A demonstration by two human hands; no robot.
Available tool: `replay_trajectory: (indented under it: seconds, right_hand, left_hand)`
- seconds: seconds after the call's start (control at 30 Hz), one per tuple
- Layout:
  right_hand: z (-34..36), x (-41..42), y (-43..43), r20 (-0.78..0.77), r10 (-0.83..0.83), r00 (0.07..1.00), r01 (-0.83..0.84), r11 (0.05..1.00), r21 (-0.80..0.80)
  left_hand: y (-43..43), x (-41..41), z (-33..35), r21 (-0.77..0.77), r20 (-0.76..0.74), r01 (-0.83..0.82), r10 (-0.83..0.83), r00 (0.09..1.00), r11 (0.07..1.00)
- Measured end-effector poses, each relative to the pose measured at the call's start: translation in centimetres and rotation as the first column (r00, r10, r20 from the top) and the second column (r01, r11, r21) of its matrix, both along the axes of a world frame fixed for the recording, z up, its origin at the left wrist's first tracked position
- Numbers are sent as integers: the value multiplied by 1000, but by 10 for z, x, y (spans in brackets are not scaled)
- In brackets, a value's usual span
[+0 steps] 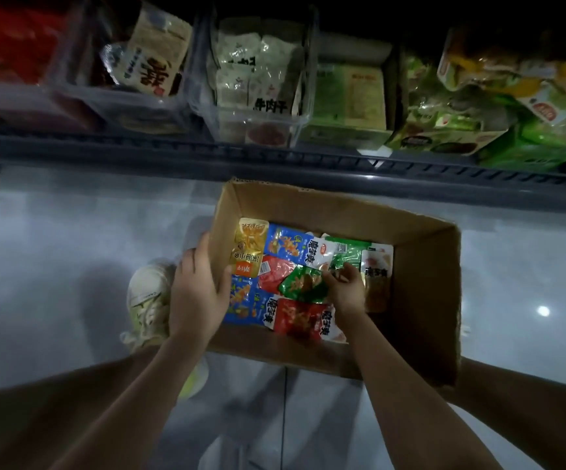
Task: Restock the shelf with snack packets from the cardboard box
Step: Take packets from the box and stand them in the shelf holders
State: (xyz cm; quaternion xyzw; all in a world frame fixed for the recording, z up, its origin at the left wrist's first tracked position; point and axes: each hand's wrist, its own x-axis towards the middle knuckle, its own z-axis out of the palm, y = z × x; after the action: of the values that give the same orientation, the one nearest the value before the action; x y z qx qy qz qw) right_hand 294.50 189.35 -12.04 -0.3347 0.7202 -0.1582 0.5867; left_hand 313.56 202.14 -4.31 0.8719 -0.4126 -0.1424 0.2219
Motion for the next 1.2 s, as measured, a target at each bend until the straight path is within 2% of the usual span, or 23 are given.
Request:
replay_trajectory:
  seconds: [0.2, 0.43, 0.6, 0.7, 0.77, 0.83, 0.9, 0.97, 1.03, 1.1, 1.2]
  right_hand:
    - [-28, 22, -18, -26, -77, 997, 77, 997, 18]
    - [-35, 47, -10, 54, -155, 986, 149, 983, 105]
    - [0, 21, -11, 257, -139, 956, 139, 990, 18]
    - [25, -6, -17, 296, -52, 954, 67, 997, -41]
    - [44, -19, -19, 302, 74, 950, -57, 996, -63]
    - [66, -22, -17, 332, 218, 918, -203, 976, -80]
    - [84, -15, -13, 405, 325, 854, -313, 945, -98]
    - [97, 2, -8, 495, 371, 785, -384, 920, -81]
    - [101, 20, -1, 562, 399, 724, -437, 896, -73]
    - [98, 32, 1, 608, 380, 697, -437, 898, -61]
    - [79, 34, 3, 596, 324, 734, -395, 919, -14]
  left_hand:
    - [-6, -1, 2, 55, -27, -35, 36, 999, 998]
    - [-3, 1, 1, 35, -8, -3, 3, 1000, 999]
    - [-1, 1, 2, -37, -48, -43, 41, 998, 998]
    - [3, 2, 7, -76, -22, -55, 54, 998, 996]
    - [4, 3, 16, -93, 70, -43, 50, 996, 995]
    - [4, 1, 28, -124, 169, 17, 4, 986, 992]
    - [2, 0, 39, -118, 207, 153, -127, 970, 981]
    - [-1, -4, 52, -46, 132, 285, -277, 952, 958]
    - [-5, -5, 63, 84, -15, 309, -309, 951, 947]
    - [-4, 1, 65, 177, -148, 264, -240, 960, 948]
    - [4, 20, 62, 88, -231, 109, -86, 969, 990]
